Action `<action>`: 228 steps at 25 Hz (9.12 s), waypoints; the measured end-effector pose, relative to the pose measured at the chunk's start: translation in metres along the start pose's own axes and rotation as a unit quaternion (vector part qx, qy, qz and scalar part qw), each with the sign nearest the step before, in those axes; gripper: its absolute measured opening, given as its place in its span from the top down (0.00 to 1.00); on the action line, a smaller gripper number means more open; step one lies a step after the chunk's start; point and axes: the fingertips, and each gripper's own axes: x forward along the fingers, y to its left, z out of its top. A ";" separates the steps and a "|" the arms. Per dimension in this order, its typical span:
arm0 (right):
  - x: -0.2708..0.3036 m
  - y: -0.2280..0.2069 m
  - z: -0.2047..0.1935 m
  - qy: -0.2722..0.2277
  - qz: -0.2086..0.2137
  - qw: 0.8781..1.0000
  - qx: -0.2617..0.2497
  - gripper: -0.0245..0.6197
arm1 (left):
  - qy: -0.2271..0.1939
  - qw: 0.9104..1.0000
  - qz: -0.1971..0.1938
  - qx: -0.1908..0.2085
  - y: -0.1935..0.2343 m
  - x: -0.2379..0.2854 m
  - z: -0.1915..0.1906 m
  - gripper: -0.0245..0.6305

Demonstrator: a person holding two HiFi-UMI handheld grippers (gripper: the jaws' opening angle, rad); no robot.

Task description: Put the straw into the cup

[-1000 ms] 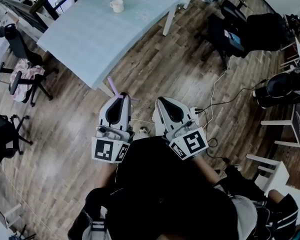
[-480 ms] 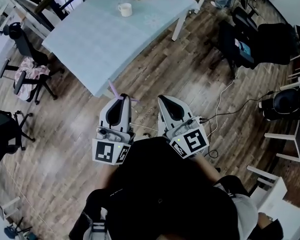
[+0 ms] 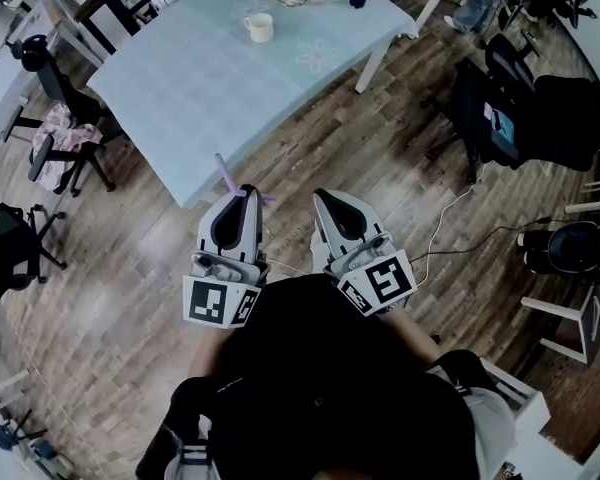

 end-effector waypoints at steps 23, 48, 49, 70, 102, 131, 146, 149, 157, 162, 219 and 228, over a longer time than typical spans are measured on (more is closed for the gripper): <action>0.077 -0.153 0.026 0.013 0.098 0.995 0.023 0.95 | 0.001 0.995 0.094 0.029 0.002 0.160 -0.013 0.92; 0.107 -0.224 0.036 0.015 0.081 0.996 0.019 0.95 | 0.004 0.995 0.101 0.020 0.020 0.230 -0.029 0.92; 0.109 -0.229 0.036 0.016 0.076 0.997 0.018 0.95 | 0.003 0.995 0.097 0.019 0.022 0.237 -0.030 0.92; 0.253 -0.291 0.054 0.035 0.067 0.997 -0.004 0.95 | -0.002 0.997 0.078 -0.006 0.136 0.362 -0.038 0.92; 0.408 -0.312 0.043 0.089 0.126 0.988 -0.026 0.95 | 0.004 0.990 0.141 -0.016 0.287 0.452 -0.063 0.92; 0.509 -0.379 0.003 0.193 0.324 0.926 -0.018 0.95 | 0.083 0.928 0.358 -0.062 0.384 0.514 -0.174 0.92; 0.530 -0.400 -0.025 0.228 0.355 0.907 -0.019 0.95 | 0.114 0.908 0.398 -0.067 0.414 0.518 -0.258 0.92; 0.535 -0.406 -0.027 0.227 0.354 0.907 -0.014 0.95 | 0.128 0.904 0.402 -0.071 0.414 0.519 -0.272 0.92; 0.544 -0.420 -0.031 0.231 0.344 0.910 -0.011 0.95 | 0.148 0.896 0.410 -0.077 0.415 0.522 -0.293 0.92; 0.545 -0.421 -0.034 0.232 0.344 0.910 -0.007 0.95 | 0.162 0.897 0.405 -0.077 0.413 0.523 -0.303 0.92; 0.485 -0.326 0.004 0.162 0.290 0.943 -0.006 0.95 | 0.145 0.931 0.332 -0.044 0.355 0.434 -0.218 0.94; 0.461 -0.283 0.021 0.128 0.288 0.949 -0.014 0.95 | 0.089 0.940 0.326 -0.039 0.334 0.385 -0.159 0.94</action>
